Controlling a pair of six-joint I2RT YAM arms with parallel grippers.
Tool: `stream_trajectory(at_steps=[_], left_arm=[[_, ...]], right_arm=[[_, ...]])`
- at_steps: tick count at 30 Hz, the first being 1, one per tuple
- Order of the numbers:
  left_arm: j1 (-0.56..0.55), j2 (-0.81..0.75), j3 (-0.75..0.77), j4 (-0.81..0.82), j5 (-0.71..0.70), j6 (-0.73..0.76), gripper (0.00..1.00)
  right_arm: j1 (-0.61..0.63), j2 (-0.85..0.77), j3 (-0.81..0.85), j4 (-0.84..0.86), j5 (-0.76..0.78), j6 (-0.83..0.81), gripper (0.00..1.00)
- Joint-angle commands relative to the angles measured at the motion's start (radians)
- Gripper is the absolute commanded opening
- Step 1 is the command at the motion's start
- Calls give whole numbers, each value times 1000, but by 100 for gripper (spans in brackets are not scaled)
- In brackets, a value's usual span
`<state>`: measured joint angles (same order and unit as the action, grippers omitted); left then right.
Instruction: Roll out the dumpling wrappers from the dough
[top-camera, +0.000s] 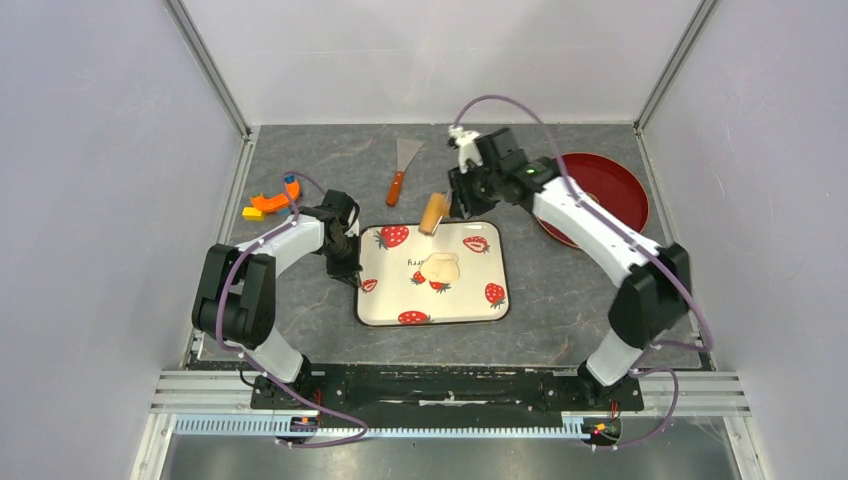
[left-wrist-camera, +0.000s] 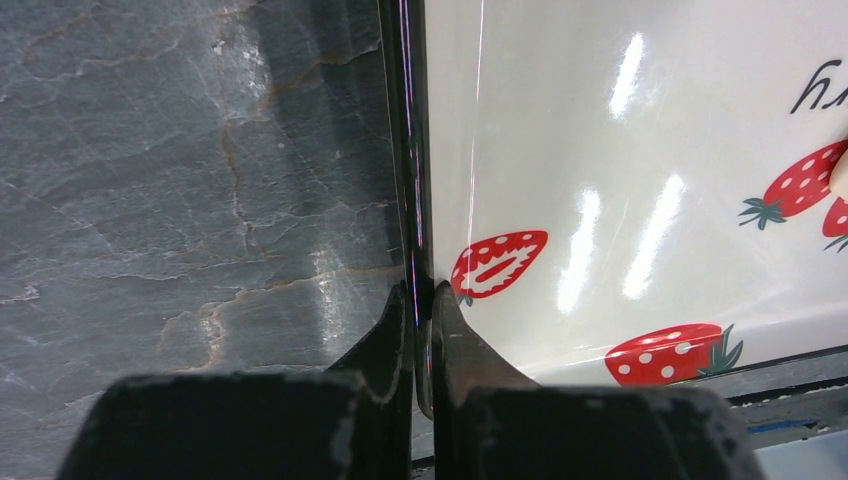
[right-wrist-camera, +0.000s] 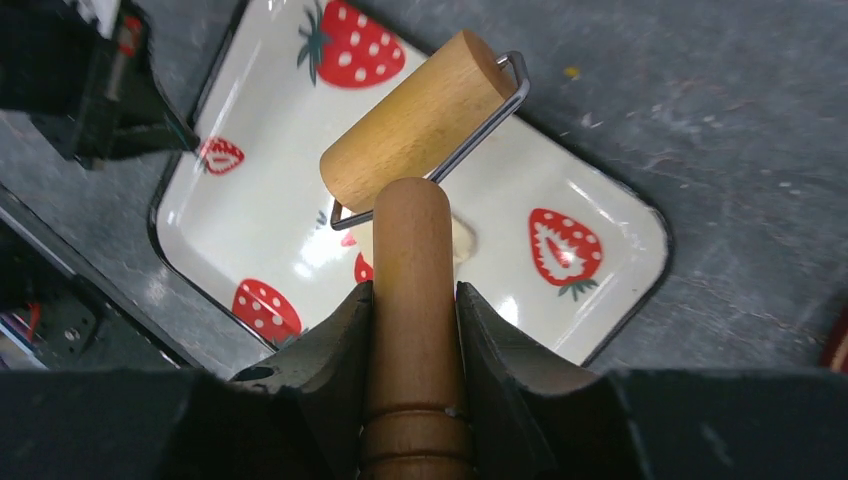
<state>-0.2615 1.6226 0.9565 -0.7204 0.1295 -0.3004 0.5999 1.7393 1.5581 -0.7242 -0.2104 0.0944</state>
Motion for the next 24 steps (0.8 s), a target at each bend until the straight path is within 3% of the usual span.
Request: stream_trajectory(at_steps=[1,5,10,24], left_arm=[[-6,-14,33,-29,-37,98,2],[-7,-18,36,-30,-27,105,2],[-20,-37,44,-28,-25,110,2],[-51,-121,0,23,13,-61,2]], right_arm=[[-110,-178,-91,244,-77,94,0],[-200,-242,-197,355,-160,181,0],[-210,-210,-155,354,-117,186,0],[-229,108,15,393,-4,136,0]])
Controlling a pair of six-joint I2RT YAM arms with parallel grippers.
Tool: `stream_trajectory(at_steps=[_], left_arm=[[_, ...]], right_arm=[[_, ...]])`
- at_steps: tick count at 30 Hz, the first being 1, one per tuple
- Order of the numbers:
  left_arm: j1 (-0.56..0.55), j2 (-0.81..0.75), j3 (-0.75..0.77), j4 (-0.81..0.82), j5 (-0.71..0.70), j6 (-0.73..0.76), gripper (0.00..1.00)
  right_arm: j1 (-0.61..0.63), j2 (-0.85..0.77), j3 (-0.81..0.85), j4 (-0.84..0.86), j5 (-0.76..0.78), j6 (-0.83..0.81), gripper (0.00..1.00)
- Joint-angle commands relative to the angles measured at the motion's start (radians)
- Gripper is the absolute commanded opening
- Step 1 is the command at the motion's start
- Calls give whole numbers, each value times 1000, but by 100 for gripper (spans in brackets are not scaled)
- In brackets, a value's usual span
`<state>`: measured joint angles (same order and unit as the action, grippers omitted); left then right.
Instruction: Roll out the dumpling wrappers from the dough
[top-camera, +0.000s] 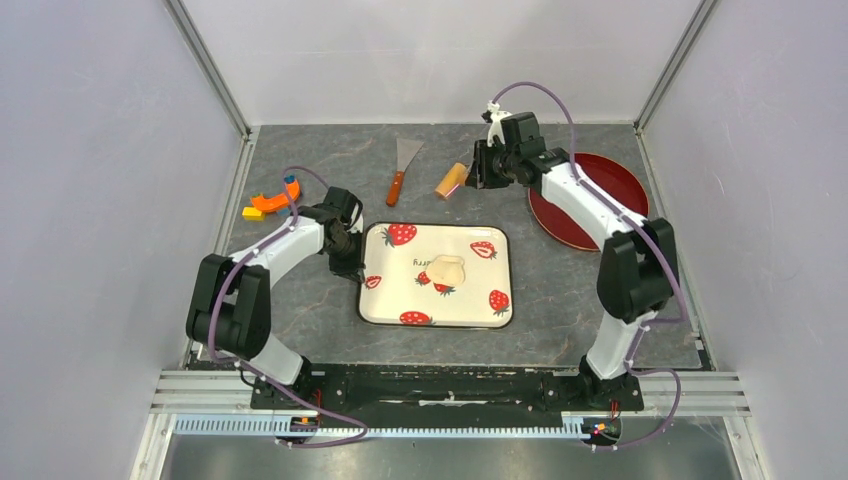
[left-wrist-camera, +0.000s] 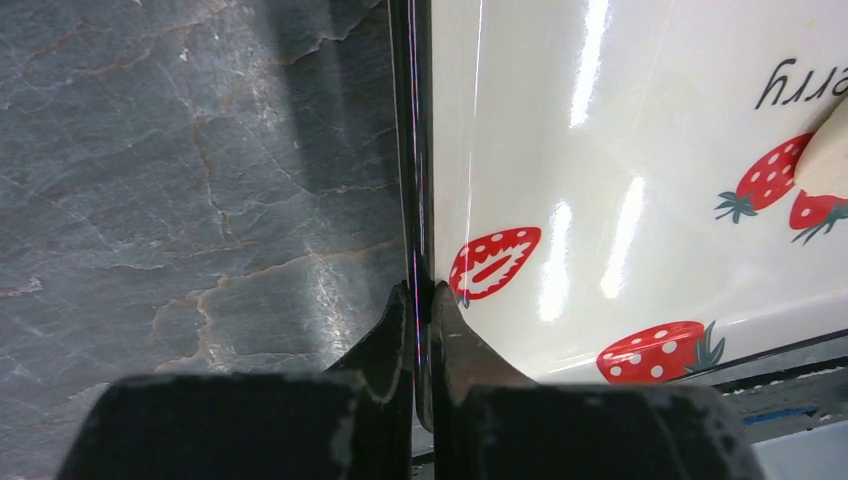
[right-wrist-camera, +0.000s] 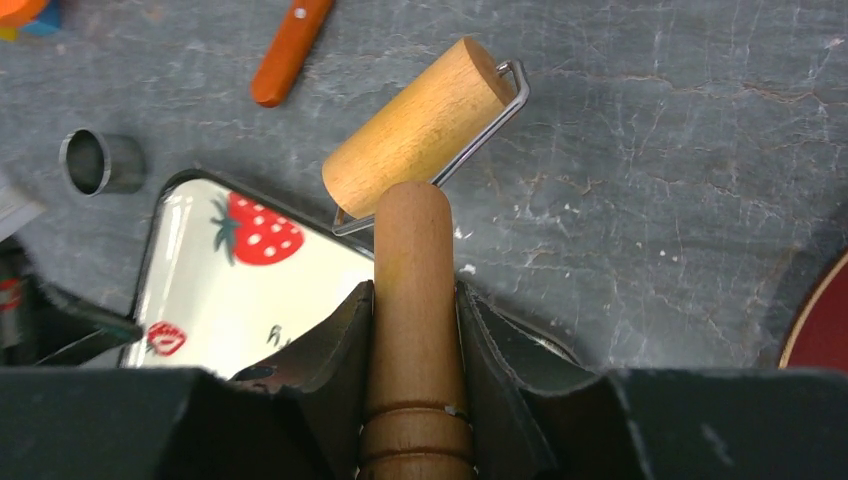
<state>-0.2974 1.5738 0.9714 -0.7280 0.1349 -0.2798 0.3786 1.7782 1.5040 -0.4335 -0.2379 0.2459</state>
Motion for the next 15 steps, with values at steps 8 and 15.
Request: stream_trajectory(at_steps=[8,15], left_arm=[[-18,-111,-61,73,41,-125,9],[-17,-140,-54,58,14,-121,27]], right_arm=[[-63,252,146,174,-48,30,3],[-99,282,108,163,-51,5,21]])
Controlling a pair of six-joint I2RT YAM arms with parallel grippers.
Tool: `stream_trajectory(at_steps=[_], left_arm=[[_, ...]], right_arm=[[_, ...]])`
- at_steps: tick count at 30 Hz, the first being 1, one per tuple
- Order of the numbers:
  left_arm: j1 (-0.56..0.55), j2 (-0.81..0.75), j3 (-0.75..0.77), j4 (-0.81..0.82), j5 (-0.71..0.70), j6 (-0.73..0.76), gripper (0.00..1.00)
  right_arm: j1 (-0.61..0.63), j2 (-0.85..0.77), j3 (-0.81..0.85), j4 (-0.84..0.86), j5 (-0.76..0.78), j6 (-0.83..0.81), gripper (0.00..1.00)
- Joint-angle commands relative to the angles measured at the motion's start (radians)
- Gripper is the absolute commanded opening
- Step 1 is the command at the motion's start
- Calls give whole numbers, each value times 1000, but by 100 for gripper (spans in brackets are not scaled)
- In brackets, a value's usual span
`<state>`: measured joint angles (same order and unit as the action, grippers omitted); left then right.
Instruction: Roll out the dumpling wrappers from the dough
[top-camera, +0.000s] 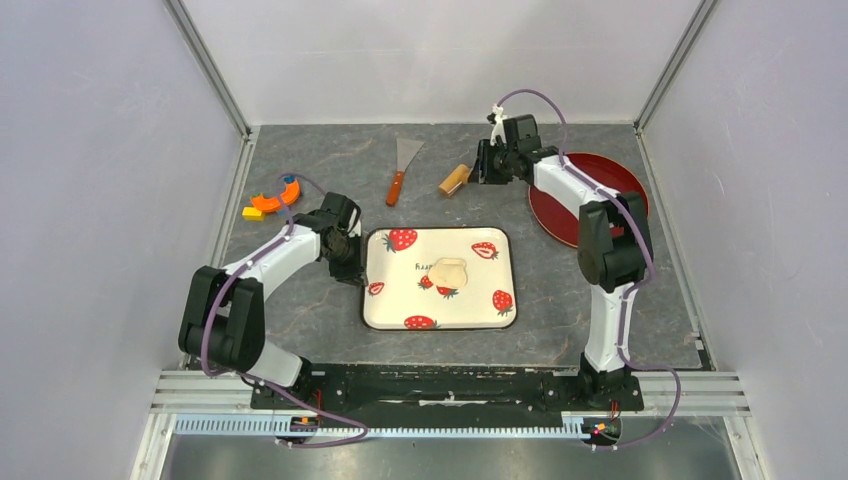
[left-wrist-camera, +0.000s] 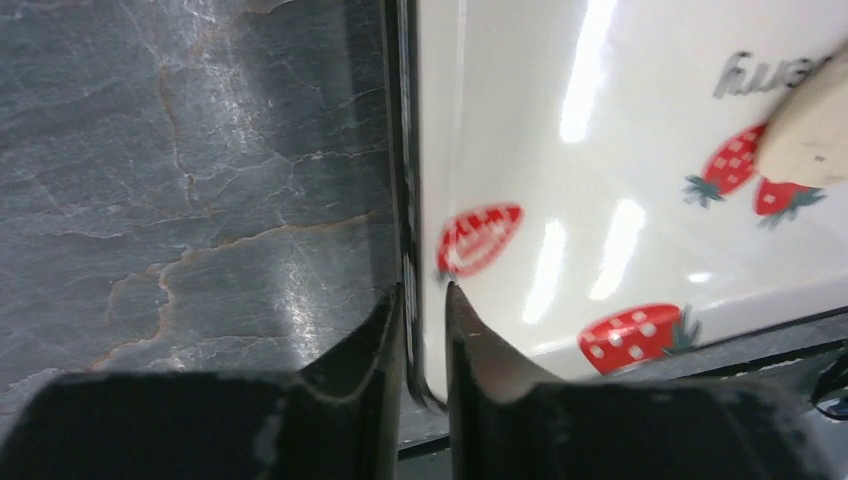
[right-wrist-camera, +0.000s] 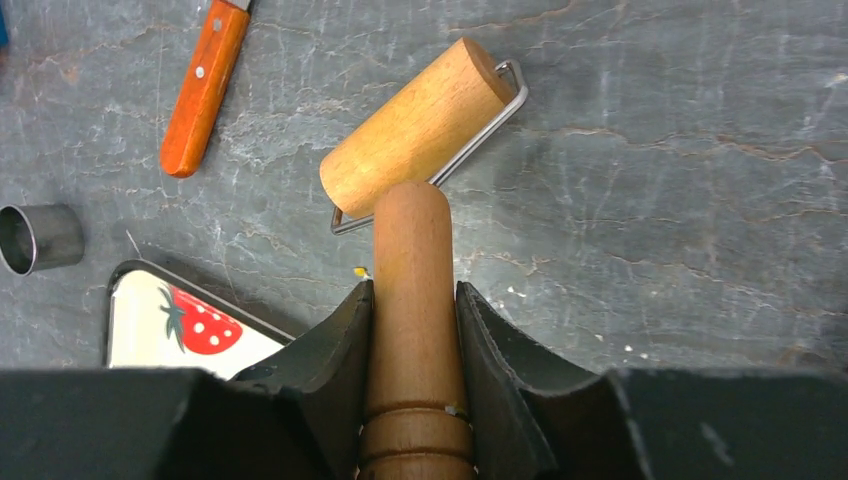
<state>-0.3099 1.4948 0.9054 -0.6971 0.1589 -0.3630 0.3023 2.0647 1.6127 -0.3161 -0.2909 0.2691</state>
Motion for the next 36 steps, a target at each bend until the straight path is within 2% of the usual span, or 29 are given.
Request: stream_trajectory(at_steps=[1,5,8,13,19,21,25,27,31,36], left_arm=[[-4,-66,15,24,-17,-36,34],[-2,-66,42,21,-24,-30,48],[1,-71,61,35,-12,-35,53],[48,-105,55,122,102,-84,56],[187,-156,12,252,283,-174,57],[249,-179,-4,275,304,-209,57],[395,-205,-26,262,288,-224,57],[440,-198,-14,206,244,-208,57],[465,-142,45,97,103,-150,55],[466,-45,85,90,64,-130,53]], right_arm=[[-27,-10,-22,47,6,-23,27],[-39,-36,-81,31,46,-67,50],[-40,-54,-108,16,66,-99,64],[-40,-95,-136,-21,127,-119,77],[-40,-180,-193,-40,152,-119,85],[-40,-215,-219,-41,151,-121,86],[-40,-288,-288,-40,146,-124,90],[-40,-319,-323,-40,136,-126,92],[-40,-373,-385,-39,107,-119,94],[-41,-415,-435,-40,61,-105,98]])
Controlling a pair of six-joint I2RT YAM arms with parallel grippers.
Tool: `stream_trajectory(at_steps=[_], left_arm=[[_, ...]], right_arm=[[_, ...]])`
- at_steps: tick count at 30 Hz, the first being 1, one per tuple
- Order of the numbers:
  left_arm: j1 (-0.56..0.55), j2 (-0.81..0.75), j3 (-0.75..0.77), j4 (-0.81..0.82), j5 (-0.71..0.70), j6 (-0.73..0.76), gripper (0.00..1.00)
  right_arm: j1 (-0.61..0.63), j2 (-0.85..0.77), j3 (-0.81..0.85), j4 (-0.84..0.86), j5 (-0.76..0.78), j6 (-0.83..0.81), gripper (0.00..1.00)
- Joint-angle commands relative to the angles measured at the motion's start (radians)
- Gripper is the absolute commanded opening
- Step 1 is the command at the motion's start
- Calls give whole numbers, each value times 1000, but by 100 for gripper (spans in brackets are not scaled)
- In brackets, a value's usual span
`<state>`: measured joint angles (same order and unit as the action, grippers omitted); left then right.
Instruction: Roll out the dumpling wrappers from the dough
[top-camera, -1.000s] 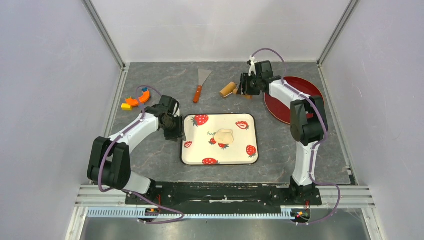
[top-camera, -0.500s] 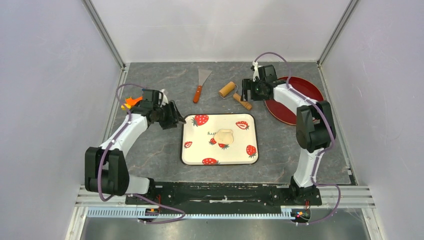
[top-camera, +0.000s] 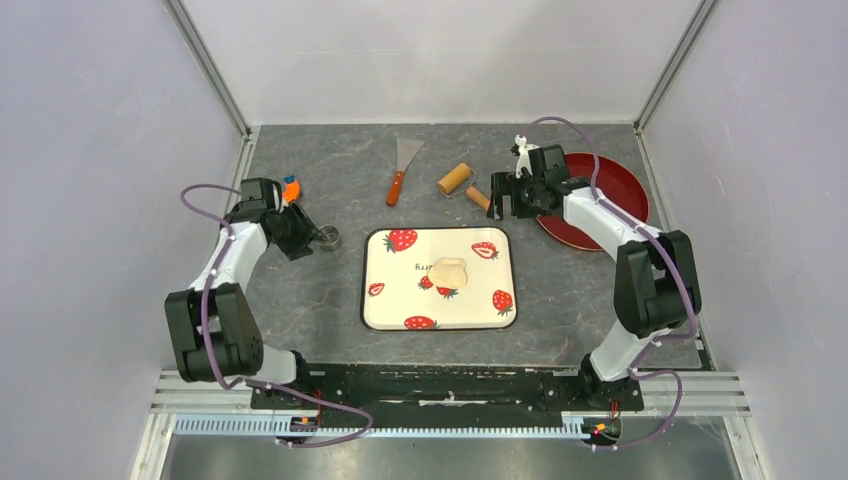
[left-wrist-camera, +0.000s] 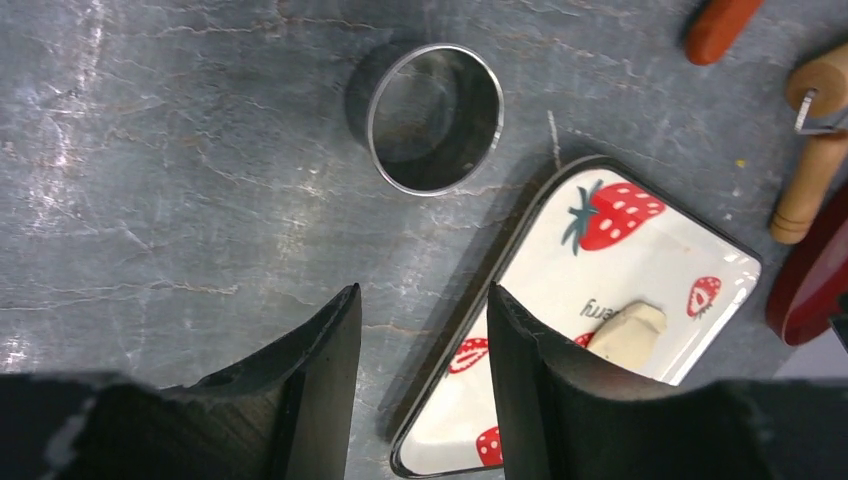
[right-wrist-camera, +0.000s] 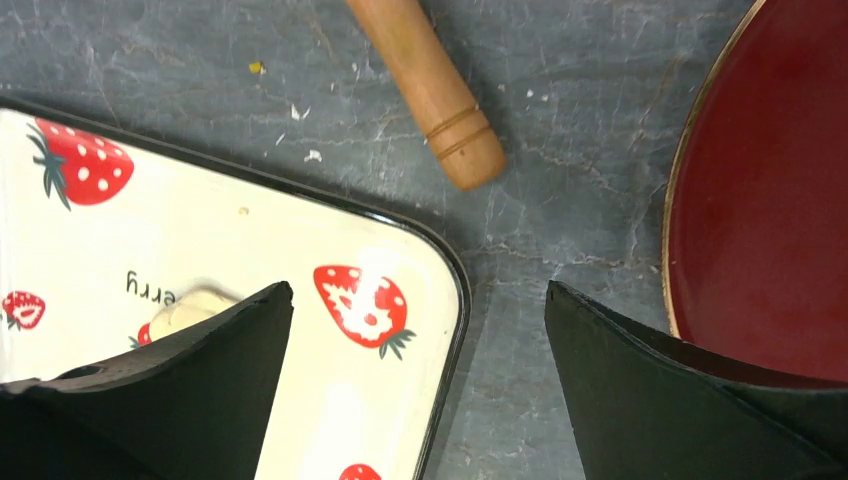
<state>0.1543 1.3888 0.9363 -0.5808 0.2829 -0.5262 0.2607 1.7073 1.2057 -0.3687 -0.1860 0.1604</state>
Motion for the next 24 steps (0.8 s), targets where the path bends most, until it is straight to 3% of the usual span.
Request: stream_trajectory(at_steps=[1,17,21,24], left_arm=[[1,81,56,-12,-57,27,53],[1,328,175,38,-73,31,45],[1,357,189,38,-76,39,37],[1,356,185,37,-78,50,23]], right_arm=[[1,-65,-37,13,-51,9,98],[2,-108,-107,8,-118,23,95],[2,-109,-98,5,-124,23,93],[2,-106,-87,-2,-125,22,93]])
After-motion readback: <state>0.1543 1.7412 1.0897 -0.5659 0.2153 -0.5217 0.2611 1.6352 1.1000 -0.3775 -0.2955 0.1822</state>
